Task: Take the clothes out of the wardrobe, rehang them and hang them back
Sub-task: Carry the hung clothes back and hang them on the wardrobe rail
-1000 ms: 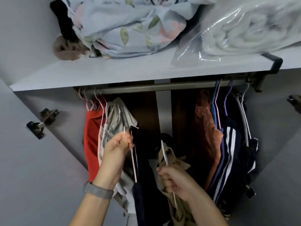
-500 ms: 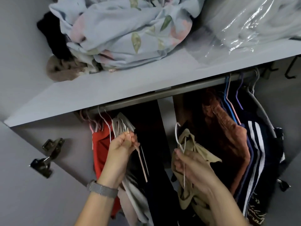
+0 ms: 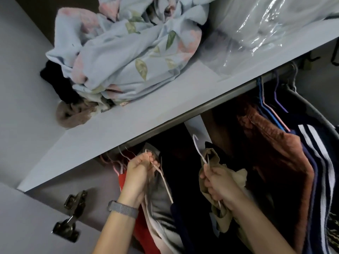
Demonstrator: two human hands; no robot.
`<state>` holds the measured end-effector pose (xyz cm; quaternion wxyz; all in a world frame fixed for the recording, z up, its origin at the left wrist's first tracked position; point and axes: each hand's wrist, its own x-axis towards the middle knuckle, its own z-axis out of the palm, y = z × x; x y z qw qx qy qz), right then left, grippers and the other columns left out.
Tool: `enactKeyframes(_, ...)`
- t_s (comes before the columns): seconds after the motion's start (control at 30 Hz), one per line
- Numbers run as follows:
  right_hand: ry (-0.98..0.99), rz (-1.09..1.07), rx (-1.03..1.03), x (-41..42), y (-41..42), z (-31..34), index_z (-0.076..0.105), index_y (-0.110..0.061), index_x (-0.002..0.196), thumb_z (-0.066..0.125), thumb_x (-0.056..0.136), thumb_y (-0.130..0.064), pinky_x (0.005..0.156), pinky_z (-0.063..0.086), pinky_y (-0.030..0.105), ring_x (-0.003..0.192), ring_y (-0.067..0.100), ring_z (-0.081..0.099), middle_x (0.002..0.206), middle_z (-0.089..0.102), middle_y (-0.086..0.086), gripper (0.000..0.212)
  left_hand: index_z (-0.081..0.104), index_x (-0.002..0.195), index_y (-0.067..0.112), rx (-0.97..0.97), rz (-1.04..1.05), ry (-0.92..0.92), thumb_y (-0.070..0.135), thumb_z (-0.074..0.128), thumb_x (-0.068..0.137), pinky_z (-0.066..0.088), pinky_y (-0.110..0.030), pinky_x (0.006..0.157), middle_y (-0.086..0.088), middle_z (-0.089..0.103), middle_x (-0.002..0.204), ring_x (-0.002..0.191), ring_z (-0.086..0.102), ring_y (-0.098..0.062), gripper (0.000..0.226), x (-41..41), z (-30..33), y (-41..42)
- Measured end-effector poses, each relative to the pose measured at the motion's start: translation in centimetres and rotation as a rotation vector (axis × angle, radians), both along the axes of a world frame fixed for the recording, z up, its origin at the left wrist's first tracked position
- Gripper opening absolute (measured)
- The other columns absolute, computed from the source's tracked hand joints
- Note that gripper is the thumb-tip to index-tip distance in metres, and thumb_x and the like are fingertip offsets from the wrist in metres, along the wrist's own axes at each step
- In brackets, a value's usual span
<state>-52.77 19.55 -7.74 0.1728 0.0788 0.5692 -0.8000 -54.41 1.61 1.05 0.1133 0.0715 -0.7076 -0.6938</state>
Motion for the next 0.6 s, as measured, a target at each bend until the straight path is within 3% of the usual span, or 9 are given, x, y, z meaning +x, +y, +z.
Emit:
enactKeyframes(0.17,0.003,-0.024,0.089,-0.7,0.2,-0.1,0.049,-0.016,0.075,0.035,0.1,-0.045,0.036,0.019,0.015,0.036,0.005,0.028,0.043,0.037,-0.011,0.041,0.056,0.08,0.015,-0.143,0.121,-0.034,0.009,0.043,0.099,0.045,-0.009,0.05,0.002,0.057,0.071,0.052,0.057,0.001,0.023,-3.5,0.6,-2.0)
enactKeyframes(0.3,0.063,0.009,0.11,-1.2,-0.1,-0.2,0.049,-0.015,0.076,0.034,0.1,-0.046,0.035,0.019,0.015,0.034,0.005,0.027,0.042,0.036,-0.012,0.042,0.052,0.077,0.014,-0.189,0.125,0.023,-0.001,0.039,0.097,0.046,-0.008,0.049,0.003,0.062,0.064,0.061,0.058,-0.007,0.028,-5.7,1.7,-2.4)
enactKeyframes(0.37,0.091,0.028,0.124,-1.5,-0.2,-0.3,0.049,-0.013,0.078,0.034,0.1,-0.044,0.034,0.019,0.015,0.034,0.005,0.026,0.042,0.036,-0.012,0.042,0.054,0.075,0.016,-0.362,0.148,0.003,0.005,0.042,0.097,0.047,-0.01,0.051,-0.002,0.058,0.071,0.067,0.055,-0.013,0.028,-6.4,1.8,-2.7)
enactKeyframes(0.43,0.108,0.044,0.144,-1.9,-0.2,-0.5,0.05,-0.013,0.077,0.034,0.1,-0.045,0.034,0.02,0.016,0.034,0.005,0.026,0.043,0.036,-0.012,0.042,0.057,0.074,0.021,-0.522,0.13,-0.048,0.014,0.045,0.097,0.047,-0.022,0.057,0.0,0.058,0.074,0.067,0.054,-0.014,0.026,-6.4,1.6,-3.4)
enactKeyframes(0.5,0.113,0.057,0.169,-2.2,-0.4,-0.7,0.05,-0.014,0.077,0.034,0.1,-0.046,0.035,0.021,0.017,0.035,0.006,0.027,0.043,0.037,-0.012,0.043,0.056,0.073,0.022,-0.565,0.122,-0.05,0.014,0.043,0.097,0.043,-0.026,0.058,0.002,0.057,0.072,0.062,0.054,-0.01,0.028,-6.1,1.5,-3.5)
enactKeyframes(0.6,0.091,0.072,0.167,-2.8,-0.5,-1.2,0.052,-0.015,0.077,0.035,0.099,-0.046,0.035,0.021,0.017,0.037,0.006,0.028,0.046,0.038,-0.011,0.042,0.048,0.067,0.013,-0.45,0.187,-0.052,-0.003,0.036,0.096,0.041,-0.019,0.041,-0.005,0.051,0.061,0.034,0.049,-0.001,0.035,-7.1,2.2,-3.6)
